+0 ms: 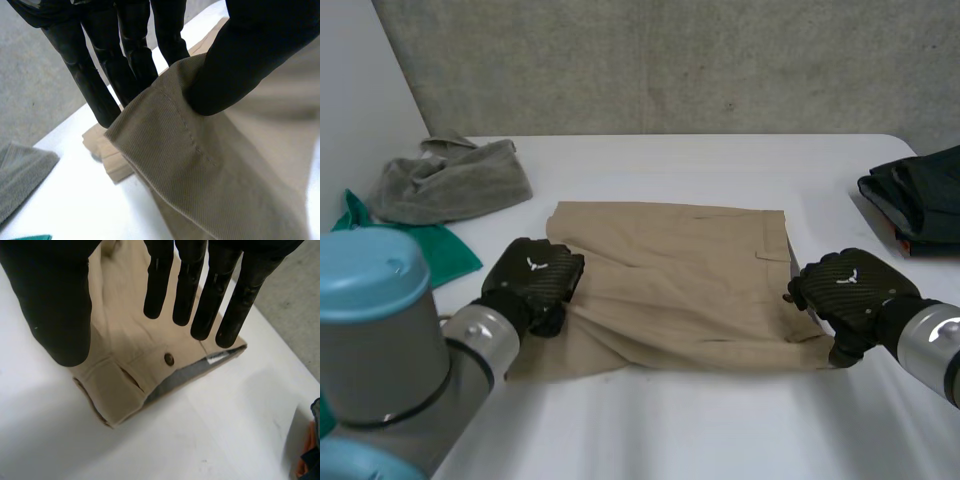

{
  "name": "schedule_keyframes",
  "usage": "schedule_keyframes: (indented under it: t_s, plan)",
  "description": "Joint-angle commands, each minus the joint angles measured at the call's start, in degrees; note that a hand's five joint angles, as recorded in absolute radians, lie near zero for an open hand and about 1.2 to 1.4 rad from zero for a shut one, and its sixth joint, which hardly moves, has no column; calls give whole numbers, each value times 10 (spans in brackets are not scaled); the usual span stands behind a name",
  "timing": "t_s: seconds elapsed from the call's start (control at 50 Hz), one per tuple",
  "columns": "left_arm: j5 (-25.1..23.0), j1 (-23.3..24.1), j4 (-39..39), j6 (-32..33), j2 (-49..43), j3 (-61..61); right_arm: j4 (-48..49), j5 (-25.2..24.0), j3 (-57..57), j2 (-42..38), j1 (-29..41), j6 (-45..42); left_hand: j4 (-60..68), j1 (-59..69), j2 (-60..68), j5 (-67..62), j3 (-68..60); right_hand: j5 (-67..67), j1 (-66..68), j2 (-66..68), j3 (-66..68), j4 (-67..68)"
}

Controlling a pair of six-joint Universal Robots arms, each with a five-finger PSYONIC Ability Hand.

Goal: Fold the laundry.

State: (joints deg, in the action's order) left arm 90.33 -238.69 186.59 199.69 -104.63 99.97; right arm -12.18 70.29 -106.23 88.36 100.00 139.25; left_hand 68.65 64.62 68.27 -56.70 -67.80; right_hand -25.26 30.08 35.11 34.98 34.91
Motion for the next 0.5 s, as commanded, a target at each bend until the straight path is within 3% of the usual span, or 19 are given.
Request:
schedule_keyframes:
  t_s: [0.02, 0.18, 0.26, 0.5]
  plan:
    - [0, -19, -34, -4, -79, -75, -32, -35, -34, 64, -13, 45, 113, 154, 117, -133, -122, -147, 199, 148, 150, 150]
    - [2, -19, -40, -4, -131, -121, -57, -49, -50, 56, -11, 45, 113, 154, 117, -133, -122, -118, 170, 120, 121, 122]
    - [2, -19, -42, -4, -134, -115, -11, -48, -44, 22, -8, 45, 113, 154, 117, -133, -122, -46, 98, 48, 49, 50]
    - [3, -17, -41, -4, -124, -76, 87, -16, 5, -123, 8, 45, 113, 154, 117, -133, -122, -53, 105, 54, 55, 56]
